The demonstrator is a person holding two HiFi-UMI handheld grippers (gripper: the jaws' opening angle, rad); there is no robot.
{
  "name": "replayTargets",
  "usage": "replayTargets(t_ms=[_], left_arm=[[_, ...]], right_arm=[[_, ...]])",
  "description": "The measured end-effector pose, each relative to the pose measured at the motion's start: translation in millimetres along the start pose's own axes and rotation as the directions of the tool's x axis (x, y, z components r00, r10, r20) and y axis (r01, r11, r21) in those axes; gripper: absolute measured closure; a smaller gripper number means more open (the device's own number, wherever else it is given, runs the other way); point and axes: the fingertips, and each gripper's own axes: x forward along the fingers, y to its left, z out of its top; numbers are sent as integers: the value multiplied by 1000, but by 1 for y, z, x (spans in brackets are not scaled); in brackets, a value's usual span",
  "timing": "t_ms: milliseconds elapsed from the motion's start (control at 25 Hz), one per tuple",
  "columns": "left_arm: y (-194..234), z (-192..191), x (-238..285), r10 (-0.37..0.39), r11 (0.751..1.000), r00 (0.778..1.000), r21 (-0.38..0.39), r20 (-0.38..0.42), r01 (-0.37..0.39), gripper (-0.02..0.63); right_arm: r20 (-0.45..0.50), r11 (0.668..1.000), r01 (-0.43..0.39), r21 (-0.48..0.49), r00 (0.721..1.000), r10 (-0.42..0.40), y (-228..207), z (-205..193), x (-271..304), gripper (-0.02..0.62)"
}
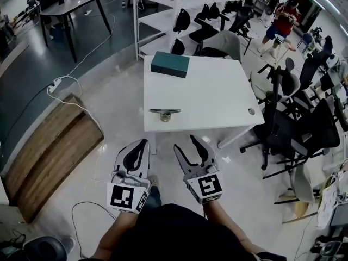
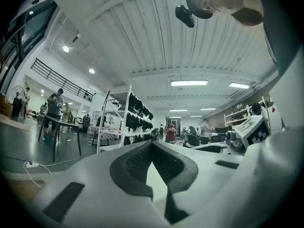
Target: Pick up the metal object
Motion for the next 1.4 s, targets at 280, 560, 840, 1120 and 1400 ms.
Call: replayTargets(t_ms=[280,560,840,1120,1400], left_arm=[[60,-12,48,-52,998,998,-34,-32,51,583],[95,-33,76,-84,995,994,-67,-73,79,583],[111,-53,91,-75,995,992,-78,-105,67,583],[122,-61,111,-42,998,991,-51,-129,35,583],[131,-75,156,16,999,987,-32,-158,-22,583]], right_arm=[[-63,1000,22,1,998,-22,-8,-15,72,379],[-161,998,69,-5,984,-69,-13,-36,108,377],[-255,991,35,-130,964,-67,-26,-63,135,379],[-342,982,-58,-182,940,-8,-42,-104,170,380],[-471,948,-208,-241,879,73,-67,-155,205,387]])
